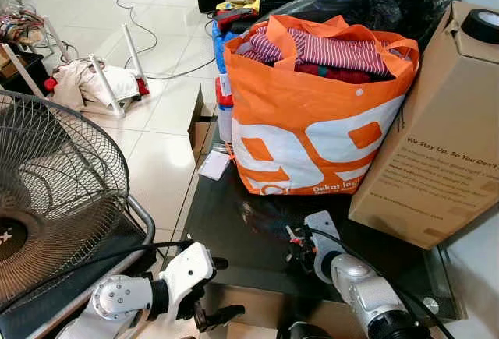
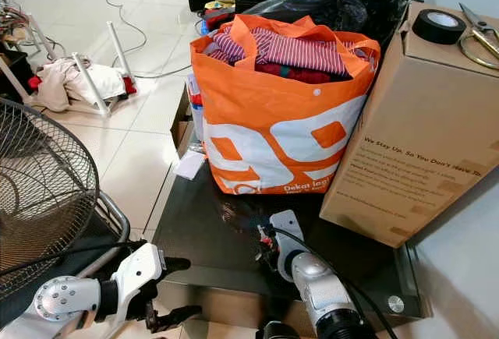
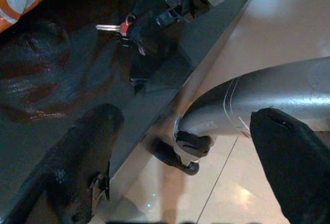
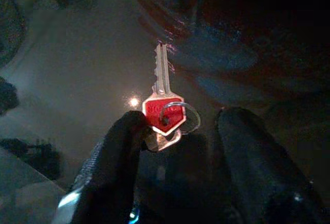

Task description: Hang keys on a hook

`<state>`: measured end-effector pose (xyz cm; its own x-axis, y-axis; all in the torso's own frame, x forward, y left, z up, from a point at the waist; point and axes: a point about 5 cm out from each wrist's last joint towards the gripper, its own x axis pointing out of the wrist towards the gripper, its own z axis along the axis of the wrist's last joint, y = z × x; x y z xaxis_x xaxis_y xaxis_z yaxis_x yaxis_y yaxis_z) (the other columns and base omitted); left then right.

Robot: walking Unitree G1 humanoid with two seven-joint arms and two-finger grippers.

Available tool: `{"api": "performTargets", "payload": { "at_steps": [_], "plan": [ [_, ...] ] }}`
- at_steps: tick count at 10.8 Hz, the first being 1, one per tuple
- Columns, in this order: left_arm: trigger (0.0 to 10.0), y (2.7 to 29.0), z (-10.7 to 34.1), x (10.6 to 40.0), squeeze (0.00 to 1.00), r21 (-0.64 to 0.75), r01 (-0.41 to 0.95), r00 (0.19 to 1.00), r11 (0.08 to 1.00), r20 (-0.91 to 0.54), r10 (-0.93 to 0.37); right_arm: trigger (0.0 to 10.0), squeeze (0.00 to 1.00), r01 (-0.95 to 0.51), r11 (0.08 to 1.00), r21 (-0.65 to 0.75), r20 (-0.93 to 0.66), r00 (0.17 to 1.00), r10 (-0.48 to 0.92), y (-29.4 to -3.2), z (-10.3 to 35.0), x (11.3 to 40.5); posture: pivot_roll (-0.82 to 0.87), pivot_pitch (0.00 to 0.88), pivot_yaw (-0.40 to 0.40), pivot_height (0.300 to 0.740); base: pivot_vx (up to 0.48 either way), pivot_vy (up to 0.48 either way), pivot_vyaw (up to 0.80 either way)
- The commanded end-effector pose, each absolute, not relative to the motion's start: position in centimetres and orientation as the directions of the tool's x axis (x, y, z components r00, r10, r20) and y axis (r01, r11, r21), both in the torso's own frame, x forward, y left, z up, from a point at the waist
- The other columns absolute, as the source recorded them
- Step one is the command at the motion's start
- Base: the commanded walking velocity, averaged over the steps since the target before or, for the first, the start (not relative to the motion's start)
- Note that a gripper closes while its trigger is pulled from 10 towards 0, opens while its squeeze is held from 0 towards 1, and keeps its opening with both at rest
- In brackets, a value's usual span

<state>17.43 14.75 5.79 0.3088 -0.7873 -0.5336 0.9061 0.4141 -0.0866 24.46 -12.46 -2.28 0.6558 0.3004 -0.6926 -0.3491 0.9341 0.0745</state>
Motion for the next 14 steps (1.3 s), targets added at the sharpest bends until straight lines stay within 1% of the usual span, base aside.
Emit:
{"api": "performTargets", "payload": {
  "at_steps": [1,2,4,9,12,14],
  "plan": [
    [10.0,14.6,6.1,17.3,0.00,-0.088,0.914,0.294,0.396,-0.529,-0.796,0.0,0.00,-0.322,0.941,0.105,-0.721,0.627,0.295,-12.5,-3.1,23.6,-0.08,0.046,0.008,0.740,0.000,0.000,0.00],
    [10.0,14.6,6.1,17.3,0.00,-0.088,0.915,0.292,0.394,-0.531,-0.796,0.1,0.00,-0.301,0.947,0.114,-0.721,0.630,0.287,-12.5,-3.2,23.5,-0.08,0.046,0.010,0.740,0.000,0.000,0.00],
    [10.0,14.7,6.1,17.4,0.00,-0.088,0.917,0.287,0.390,-0.534,-0.795,0.0,0.00,-0.276,0.953,0.127,-0.719,0.636,0.280,-12.3,-3.3,23.4,-0.08,0.042,0.015,0.740,0.000,0.000,0.00],
    [10.0,14.8,6.0,17.7,0.00,-0.075,0.919,0.289,0.387,-0.540,-0.790,0.1,0.00,-0.284,0.950,0.127,-0.706,0.648,0.288,-12.2,-3.0,23.7,-0.07,0.005,0.025,0.740,0.000,0.000,0.00],
    [10.0,15.2,6.3,18.2,0.00,-0.048,0.875,0.391,0.481,-0.514,-0.763,0.0,0.00,-0.295,0.945,0.141,-0.658,0.685,0.312,-12.3,-1.7,24.2,-0.05,0.000,0.025,0.740,0.000,0.000,0.00],
    [10.0,15.5,7.0,19.3,0.00,-0.022,0.805,0.521,0.593,-0.450,-0.725,0.0,0.00,-0.308,0.941,0.142,-0.599,0.730,0.330,-12.9,0.2,24.9,-0.03,0.000,0.011,0.740,0.000,0.000,0.00]
  ]
}}
